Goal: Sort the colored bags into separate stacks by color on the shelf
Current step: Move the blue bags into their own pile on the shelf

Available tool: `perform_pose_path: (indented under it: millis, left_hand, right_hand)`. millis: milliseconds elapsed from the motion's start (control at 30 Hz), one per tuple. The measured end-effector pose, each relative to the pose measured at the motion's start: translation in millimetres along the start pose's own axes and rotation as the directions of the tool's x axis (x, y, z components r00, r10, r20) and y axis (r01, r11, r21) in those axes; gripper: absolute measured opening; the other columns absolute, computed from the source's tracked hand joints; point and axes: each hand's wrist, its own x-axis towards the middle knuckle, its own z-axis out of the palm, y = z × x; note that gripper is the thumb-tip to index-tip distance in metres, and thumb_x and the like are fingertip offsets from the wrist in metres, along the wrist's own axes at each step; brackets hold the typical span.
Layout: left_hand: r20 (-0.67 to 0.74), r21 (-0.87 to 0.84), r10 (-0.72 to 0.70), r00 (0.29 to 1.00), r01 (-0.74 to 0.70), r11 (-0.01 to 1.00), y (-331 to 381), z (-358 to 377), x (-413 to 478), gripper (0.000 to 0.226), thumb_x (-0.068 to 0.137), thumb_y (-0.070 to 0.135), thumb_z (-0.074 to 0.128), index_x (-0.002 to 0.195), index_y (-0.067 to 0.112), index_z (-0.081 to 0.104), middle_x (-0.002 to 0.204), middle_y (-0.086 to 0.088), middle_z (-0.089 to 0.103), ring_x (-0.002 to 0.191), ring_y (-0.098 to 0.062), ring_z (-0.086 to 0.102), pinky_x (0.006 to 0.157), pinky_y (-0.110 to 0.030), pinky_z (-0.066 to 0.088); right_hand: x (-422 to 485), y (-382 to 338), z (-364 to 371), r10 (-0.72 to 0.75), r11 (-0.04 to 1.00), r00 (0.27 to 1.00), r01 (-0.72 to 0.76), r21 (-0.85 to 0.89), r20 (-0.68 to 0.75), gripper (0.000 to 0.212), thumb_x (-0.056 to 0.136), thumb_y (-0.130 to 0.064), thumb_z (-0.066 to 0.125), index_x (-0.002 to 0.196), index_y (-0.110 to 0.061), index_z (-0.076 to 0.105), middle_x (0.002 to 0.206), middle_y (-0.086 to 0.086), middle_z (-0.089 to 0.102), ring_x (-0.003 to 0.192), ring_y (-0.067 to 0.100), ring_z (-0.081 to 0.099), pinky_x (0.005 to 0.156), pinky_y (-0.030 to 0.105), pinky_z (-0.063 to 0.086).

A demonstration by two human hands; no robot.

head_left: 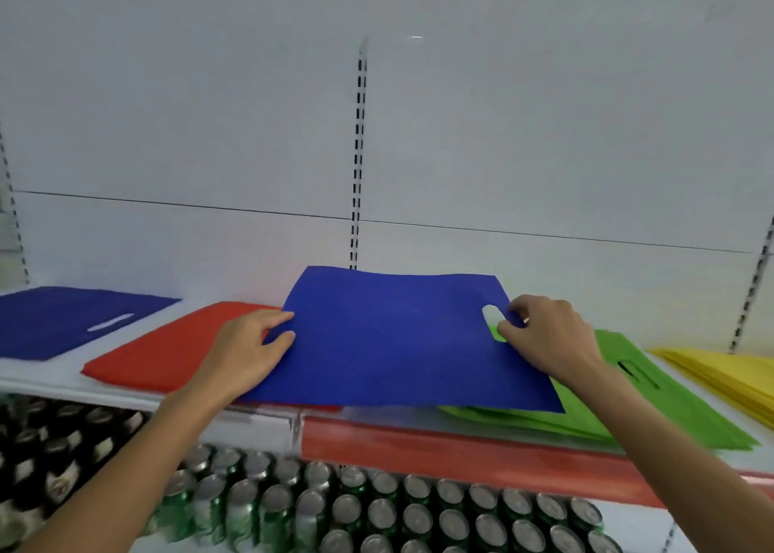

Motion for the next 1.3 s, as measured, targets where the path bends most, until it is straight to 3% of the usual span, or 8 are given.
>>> perform_pose_path:
  millis: [200, 500, 667, 767, 833, 1033, 1167, 1300]
  left_hand:
    - [-0.037, -0.007, -0.088, 0.995, 0.088, 0.996, -76.7, -47.6, 3.9, 0.036, 0.091, 0.019, 0.055, 0.127, 0.016, 0.057, 0.136, 0.002, 0.051, 0.127, -0.015, 0.045, 0.103, -0.023, 0.030]
    - [-0.068, 0.021, -0.127, 0.990, 0.129, 0.991, -234.1, -138.8, 39.0, 0.038, 0.093, 0.023, 0.053, 0.131, 0.018, 0.053, 0.138, 0.004, 0.049, 0.129, -0.015, 0.042, 0.105, -0.029, 0.032]
    - [-0.012, 0.142, -0.186, 0.982, 0.186, 0.972, -349.1, -195.2, 57.3, 0.040, 0.092, 0.025, 0.055, 0.131, 0.018, 0.052, 0.140, 0.002, 0.047, 0.128, -0.018, 0.043, 0.106, -0.034, 0.034]
    - [-0.006, 0.233, -0.204, 0.979, 0.200, 0.952, -404.2, -222.0, 72.5, 0.046, 0.091, 0.029, 0.054, 0.135, 0.017, 0.047, 0.142, 0.001, 0.045, 0.128, -0.020, 0.043, 0.106, -0.038, 0.035]
    - [0.010, 0.309, -0.227, 0.974, 0.213, 0.927, -432.3, -233.2, 76.8, 0.050, 0.092, 0.032, 0.051, 0.139, 0.017, 0.042, 0.143, 0.002, 0.043, 0.128, -0.020, 0.042, 0.104, -0.038, 0.037]
    - [0.035, 0.422, -0.298, 0.954, 0.256, 0.870, -482.4, -252.4, 87.8, 0.052, 0.096, 0.034, 0.044, 0.143, 0.014, 0.034, 0.146, 0.001, 0.038, 0.130, -0.020, 0.039, 0.101, -0.032, 0.035]
    - [0.082, 0.436, -0.293, 0.953, 0.230, 0.870, -496.7, -251.1, 88.7, 0.050, 0.096, 0.035, 0.042, 0.141, 0.014, 0.037, 0.143, 0.001, 0.042, 0.126, -0.020, 0.043, 0.098, -0.031, 0.038]
    - [0.084, 0.518, -0.300, 0.950, 0.215, 0.828, -508.9, -252.1, 92.2, 0.049, 0.096, 0.043, 0.036, 0.140, 0.023, 0.037, 0.144, 0.006, 0.040, 0.129, -0.019, 0.040, 0.098, -0.033, 0.037]
  right_hand:
    - [12.9, -90.5, 34.0, -0.081, 0.997, 0.995, 0.082, -0.007, 0.054, 0.028, 0.086, -0.036, 0.054, 0.105, -0.018, 0.063, 0.105, 0.005, 0.064, 0.094, 0.029, 0.057, 0.072, 0.030, 0.041]
    - [11.4, -265.3, 110.3, -0.184, 0.981, 0.983, 0.183, -0.059, -0.012, 0.038, 0.092, -0.048, 0.043, 0.100, -0.014, 0.057, 0.093, 0.003, 0.062, 0.080, 0.026, 0.055, 0.067, 0.030, 0.038]
    - [-4.9, -379.7, 175.5, -0.233, 0.967, 0.970, 0.239, -0.087, 0.073, 0.031, 0.095, -0.041, 0.039, 0.096, -0.013, 0.053, 0.094, 0.003, 0.062, 0.075, 0.024, 0.047, 0.068, 0.031, 0.038]
    - [-6.8, -440.4, 206.7, -0.257, 0.962, 0.964, 0.262, -0.078, 0.072, 0.027, 0.094, -0.040, 0.038, 0.087, -0.016, 0.046, 0.086, 0.001, 0.057, 0.076, 0.024, 0.050, 0.069, 0.032, 0.038]
    - [-10.6, -472.2, 225.1, -0.269, 0.956, 0.953, 0.282, -0.086, 0.138, 0.021, 0.093, -0.037, 0.042, 0.092, -0.016, 0.044, 0.091, 0.002, 0.057, 0.082, 0.025, 0.053, 0.069, 0.031, 0.036]
    - [-17.5, -530.4, 264.1, -0.288, 0.948, 0.935, 0.308, -0.074, 0.209, 0.025, 0.093, -0.036, 0.044, 0.083, -0.014, 0.039, 0.070, -0.004, 0.037, 0.073, 0.021, 0.045, 0.065, 0.029, 0.034]
    - [-16.3, -540.1, 277.9, -0.234, 0.963, 0.935, 0.261, -0.070, 0.266, 0.026, 0.095, -0.029, 0.042, 0.075, -0.014, 0.037, 0.083, 0.001, 0.043, 0.073, 0.021, 0.044, 0.065, 0.029, 0.034]
    - [-17.3, -548.7, 290.5, -0.178, 0.974, 0.945, 0.209, -0.088, 0.276, 0.034, 0.096, -0.027, 0.040, 0.066, -0.018, 0.027, 0.078, 0.000, 0.039, 0.077, 0.022, 0.043, 0.066, 0.029, 0.034]
